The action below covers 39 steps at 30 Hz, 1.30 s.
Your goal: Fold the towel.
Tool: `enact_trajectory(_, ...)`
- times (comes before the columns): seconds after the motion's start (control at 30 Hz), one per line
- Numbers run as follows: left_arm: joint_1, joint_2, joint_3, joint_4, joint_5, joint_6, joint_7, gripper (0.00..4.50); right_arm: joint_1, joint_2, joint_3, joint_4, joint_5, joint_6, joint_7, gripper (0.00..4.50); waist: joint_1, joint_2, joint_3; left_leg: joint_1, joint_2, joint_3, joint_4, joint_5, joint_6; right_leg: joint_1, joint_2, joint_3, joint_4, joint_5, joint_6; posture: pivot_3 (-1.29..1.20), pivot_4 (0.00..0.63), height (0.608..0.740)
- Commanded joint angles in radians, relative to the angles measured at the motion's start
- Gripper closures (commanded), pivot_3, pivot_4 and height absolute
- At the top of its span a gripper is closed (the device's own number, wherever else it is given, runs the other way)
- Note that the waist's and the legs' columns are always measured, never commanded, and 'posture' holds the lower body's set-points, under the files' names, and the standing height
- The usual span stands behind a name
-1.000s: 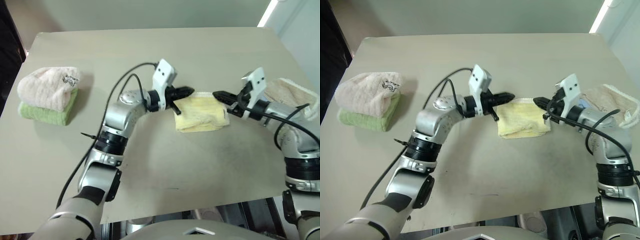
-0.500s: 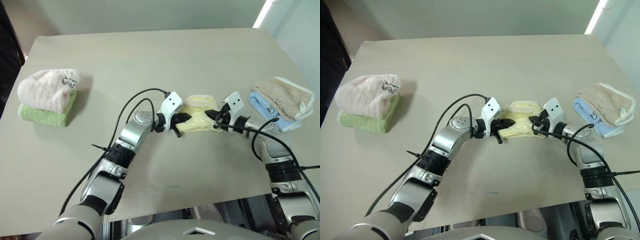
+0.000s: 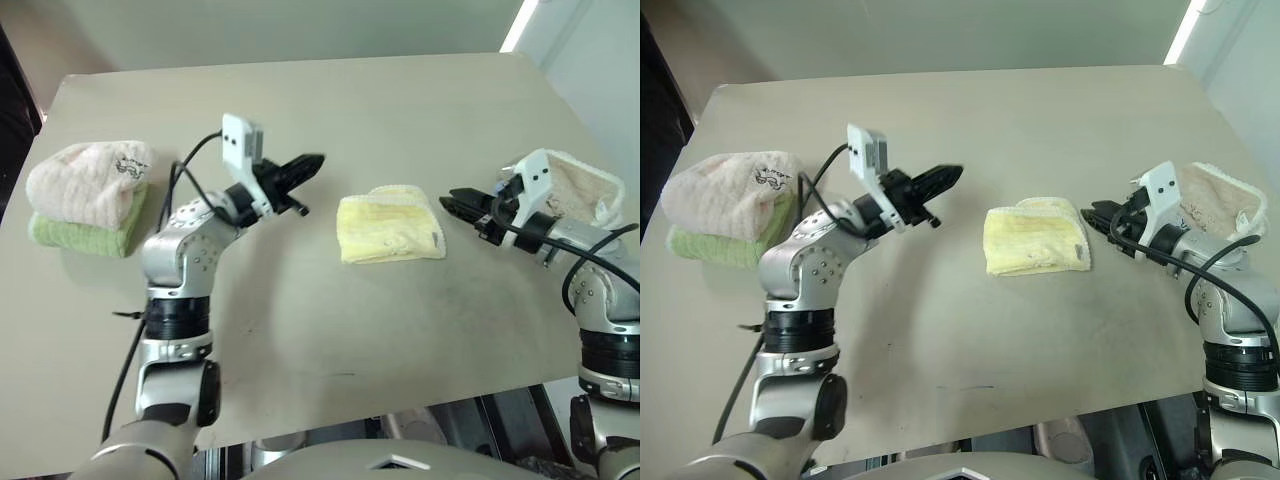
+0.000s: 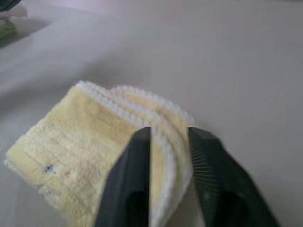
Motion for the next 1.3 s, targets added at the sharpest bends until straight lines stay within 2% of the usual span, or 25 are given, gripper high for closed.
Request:
enact_trajectory(0.03,0.043,0.054,-0.003,-0.002,0.040,-0.029,-0.007,4.50,-0.059,0.022,-0.067,-0.003,0.110,0.132,-0.026,1.81,-0.001,0.000,0.000,-0.001,0.000,0.000,0.000,0.000,0.000,-0.001,0.001,0.004,0.000,0.000,0.000,0.00,0.150,0.740)
enact_trajectory(0.2,0.096,0.083,0.008,-0.040,0.036,-0.034,-0.014,4.50,-0.107,0.050,-0.082,0.073,0.153,0.224,-0.053,0.04,0.001,0.000,0.000,-0.003,0.000,-0.001,0.000,0.000,0.000,-0.005,0.003,0.006,0.001,0.000,-0.001,0.00,0.150,0.740)
enact_trajectory(0.63,0.145,0.044,0.006,-0.190,-0.040,-0.003,-0.003,4.50,-0.185,0.065,0.065,0.369,0.009,0.084,0.011,0.04,-0.004,0.000,0.000,-0.004,0.010,0.001,-0.001,-0.001,0.001,-0.009,0.003,0.006,0.001,0.005,-0.003,0.00,0.150,0.740)
enact_trajectory(1.13,0.162,0.048,-0.031,-0.206,-0.043,-0.006,0.006,4.50,-0.170,0.142,0.096,0.242,0.066,0.199,0.035,0.04,-0.014,0.000,0.000,-0.004,0.011,0.001,0.000,-0.001,0.001,-0.011,0.004,0.005,0.002,0.005,-0.009,0.00,0.150,0.740)
enact_trajectory(1.27,0.162,0.046,-0.036,-0.213,-0.042,-0.008,0.010,4.50,-0.169,0.148,0.085,0.241,0.072,0.211,0.035,0.95,-0.014,0.000,0.000,-0.004,0.011,0.002,0.000,-0.001,0.001,-0.010,0.004,0.005,0.002,0.004,-0.011,0.00,0.150,0.740)
enact_trajectory(1.3,0.163,0.045,-0.036,-0.213,-0.042,-0.010,0.010,4.50,-0.171,0.150,0.076,0.245,0.074,0.213,0.031,1.39,-0.014,0.000,0.000,-0.004,0.011,0.002,0.000,-0.001,0.001,-0.011,0.004,0.005,0.002,0.004,-0.011,0.00,0.150,0.740)
